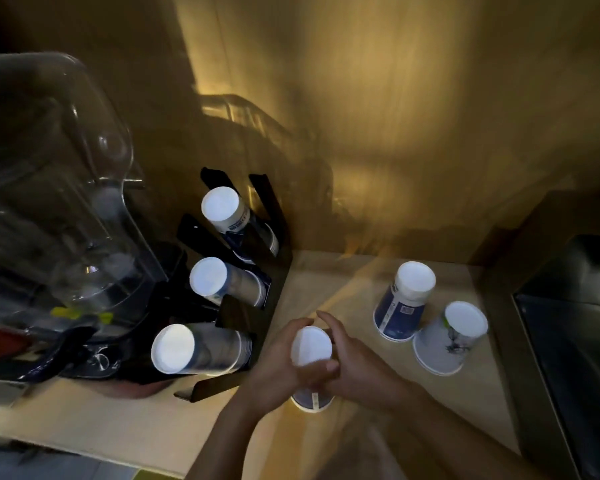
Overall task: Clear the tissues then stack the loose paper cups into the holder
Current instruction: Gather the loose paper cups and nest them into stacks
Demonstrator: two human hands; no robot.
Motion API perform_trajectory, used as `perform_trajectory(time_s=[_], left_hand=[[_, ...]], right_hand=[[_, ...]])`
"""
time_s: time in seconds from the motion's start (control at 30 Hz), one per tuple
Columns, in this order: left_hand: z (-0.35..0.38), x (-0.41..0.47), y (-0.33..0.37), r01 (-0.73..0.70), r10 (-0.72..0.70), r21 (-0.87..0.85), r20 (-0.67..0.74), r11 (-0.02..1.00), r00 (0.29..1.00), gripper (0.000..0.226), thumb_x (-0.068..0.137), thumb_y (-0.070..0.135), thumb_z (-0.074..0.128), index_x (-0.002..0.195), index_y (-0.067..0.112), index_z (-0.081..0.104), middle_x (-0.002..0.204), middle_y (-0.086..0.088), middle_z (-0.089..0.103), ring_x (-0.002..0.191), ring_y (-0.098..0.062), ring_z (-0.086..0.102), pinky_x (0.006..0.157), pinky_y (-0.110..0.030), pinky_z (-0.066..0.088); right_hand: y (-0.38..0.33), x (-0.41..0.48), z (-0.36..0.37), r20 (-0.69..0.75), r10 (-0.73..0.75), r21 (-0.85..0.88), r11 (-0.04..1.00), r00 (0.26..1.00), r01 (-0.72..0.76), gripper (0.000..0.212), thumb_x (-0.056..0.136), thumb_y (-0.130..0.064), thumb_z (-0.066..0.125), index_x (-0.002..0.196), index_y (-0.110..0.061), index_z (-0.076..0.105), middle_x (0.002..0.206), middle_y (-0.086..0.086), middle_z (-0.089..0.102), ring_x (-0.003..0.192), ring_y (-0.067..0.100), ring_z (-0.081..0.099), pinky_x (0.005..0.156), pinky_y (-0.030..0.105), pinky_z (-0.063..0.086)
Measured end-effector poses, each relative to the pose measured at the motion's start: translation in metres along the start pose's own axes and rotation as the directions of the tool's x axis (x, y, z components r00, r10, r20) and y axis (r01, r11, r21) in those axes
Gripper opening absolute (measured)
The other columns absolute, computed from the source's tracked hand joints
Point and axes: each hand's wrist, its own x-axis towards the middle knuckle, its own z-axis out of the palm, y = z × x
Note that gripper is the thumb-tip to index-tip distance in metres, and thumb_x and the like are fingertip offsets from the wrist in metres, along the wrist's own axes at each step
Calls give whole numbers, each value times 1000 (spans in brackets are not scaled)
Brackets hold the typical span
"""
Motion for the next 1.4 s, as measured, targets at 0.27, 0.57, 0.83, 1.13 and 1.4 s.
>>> perform_trajectory(time_s=[0.27,0.57,0.83,1.13,1.4], left_hand=[[9,-7,-12,-111,94,-87,-185,990,978,52,60,20,81,100,35,51,100,5,60,88,5,58,65,-8,48],[8,1,-21,59,-359,-696,-294,715,886,63,59,36,72,116,19,51,115,-16,58,103,-34,59,65,-41,56],[24,8,-25,188,-551,-913,-46,362,834,50,61,34,71,107,20,60,104,-13,65,96,-32,61,59,-41,57],[51,12,-33,257,-346,-333,-242,907,906,65,65,35,81,115,4,54,106,-19,64,89,-26,62,80,-37,53],[55,-1,-6,93,192,722,-303,686,934,117,42,61,78,141,20,31,147,-16,37,133,-33,39,108,-55,30]], right_hand=[[-7,1,2,-41,4,126,992,999,1,64,55,-47,70,112,-52,43,114,-21,60,103,-6,55,88,31,52],[18,-4,-20,-143,19,-94,995,990,-32,58,76,-61,58,124,-31,44,113,-18,47,102,5,39,92,27,29],[33,-21,-34,-276,355,564,812,893,-148,55,84,-24,65,130,-29,36,123,0,52,106,18,58,80,27,53],[26,-39,-56,-414,476,646,754,776,-117,23,87,-3,57,105,-17,53,88,7,69,82,20,67,63,27,52],[7,-49,-81,-438,378,570,819,816,-73,17,87,-6,59,98,-17,55,85,6,70,73,13,69,52,18,50]])
